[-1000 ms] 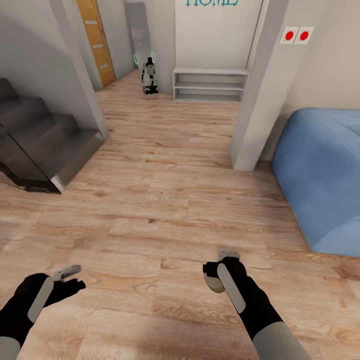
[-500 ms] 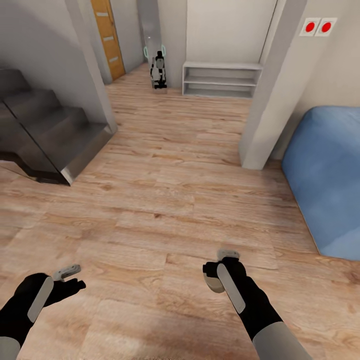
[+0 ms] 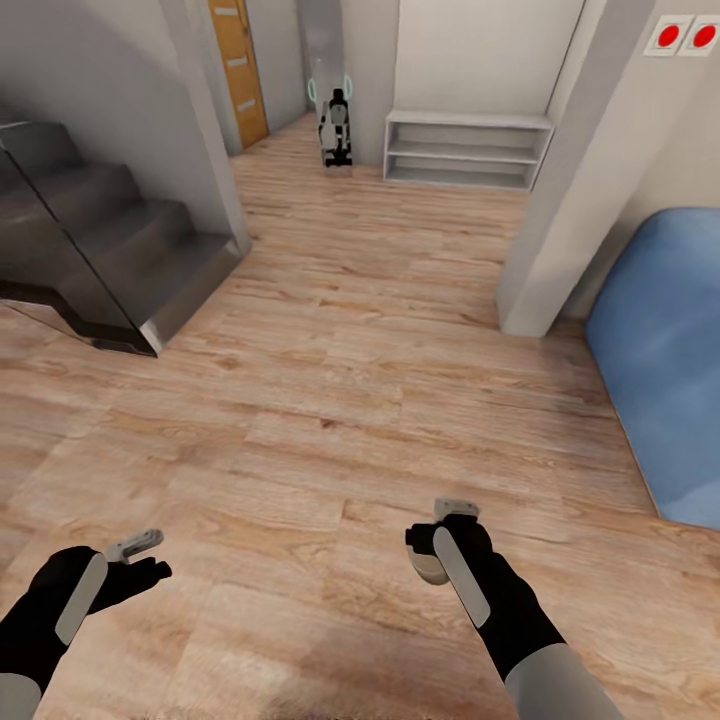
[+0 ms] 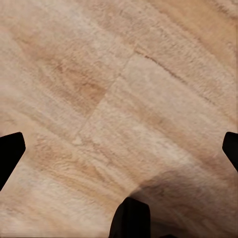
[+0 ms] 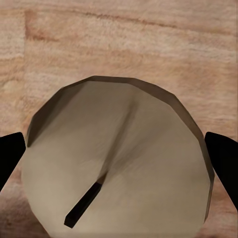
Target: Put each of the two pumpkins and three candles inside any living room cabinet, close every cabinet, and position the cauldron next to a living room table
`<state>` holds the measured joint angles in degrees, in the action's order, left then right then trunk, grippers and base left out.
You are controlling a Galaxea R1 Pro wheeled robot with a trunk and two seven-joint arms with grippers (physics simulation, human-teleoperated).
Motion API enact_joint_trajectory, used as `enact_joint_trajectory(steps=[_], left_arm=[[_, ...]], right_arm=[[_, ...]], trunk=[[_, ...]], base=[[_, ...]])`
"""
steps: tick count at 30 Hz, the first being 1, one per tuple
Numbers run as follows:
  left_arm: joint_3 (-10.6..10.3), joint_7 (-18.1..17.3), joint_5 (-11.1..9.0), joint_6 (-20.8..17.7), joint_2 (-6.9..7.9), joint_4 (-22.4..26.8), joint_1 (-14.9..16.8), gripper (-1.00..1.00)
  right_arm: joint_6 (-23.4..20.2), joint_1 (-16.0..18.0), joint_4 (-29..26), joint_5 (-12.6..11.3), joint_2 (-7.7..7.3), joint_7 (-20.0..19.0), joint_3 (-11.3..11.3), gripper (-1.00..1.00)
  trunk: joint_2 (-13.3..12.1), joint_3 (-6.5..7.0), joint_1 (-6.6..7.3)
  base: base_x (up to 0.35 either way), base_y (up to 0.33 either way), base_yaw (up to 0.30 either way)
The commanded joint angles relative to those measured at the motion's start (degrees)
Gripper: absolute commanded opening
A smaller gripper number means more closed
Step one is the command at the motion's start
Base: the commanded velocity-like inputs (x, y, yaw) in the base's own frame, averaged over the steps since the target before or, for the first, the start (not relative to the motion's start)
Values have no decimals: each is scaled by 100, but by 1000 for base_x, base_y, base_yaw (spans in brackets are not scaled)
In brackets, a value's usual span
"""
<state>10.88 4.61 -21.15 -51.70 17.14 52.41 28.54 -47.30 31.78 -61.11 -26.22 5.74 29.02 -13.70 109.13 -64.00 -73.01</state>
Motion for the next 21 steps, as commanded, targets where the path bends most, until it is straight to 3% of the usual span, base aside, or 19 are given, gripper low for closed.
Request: enact_joint_trajectory(steps=[1, 6, 11, 21], left_arm=[[2, 48, -61, -25, 0, 6, 2, 100], [1, 36, -64, -25, -4, 6, 2, 100], [-6, 37, -65, -28, -141, 14, 2, 100], [2, 31, -55, -49, -158, 15, 2, 100]], right_arm=[[-7, 3, -6, -59, -2, 59, -9, -100], [-7, 3, -6, -59, -3, 61, -9, -100], [-7, 3, -6, -59, 0, 61, -9, -100], [-7, 3, -6, -59, 6, 59, -9, -100]], trunk=[[2, -13, 1], [2, -59, 1], [2, -105, 1], [2, -197, 1]], base=[[-30, 0, 121], [-70, 0, 121], [-14, 0, 121], [-1, 0, 121]])
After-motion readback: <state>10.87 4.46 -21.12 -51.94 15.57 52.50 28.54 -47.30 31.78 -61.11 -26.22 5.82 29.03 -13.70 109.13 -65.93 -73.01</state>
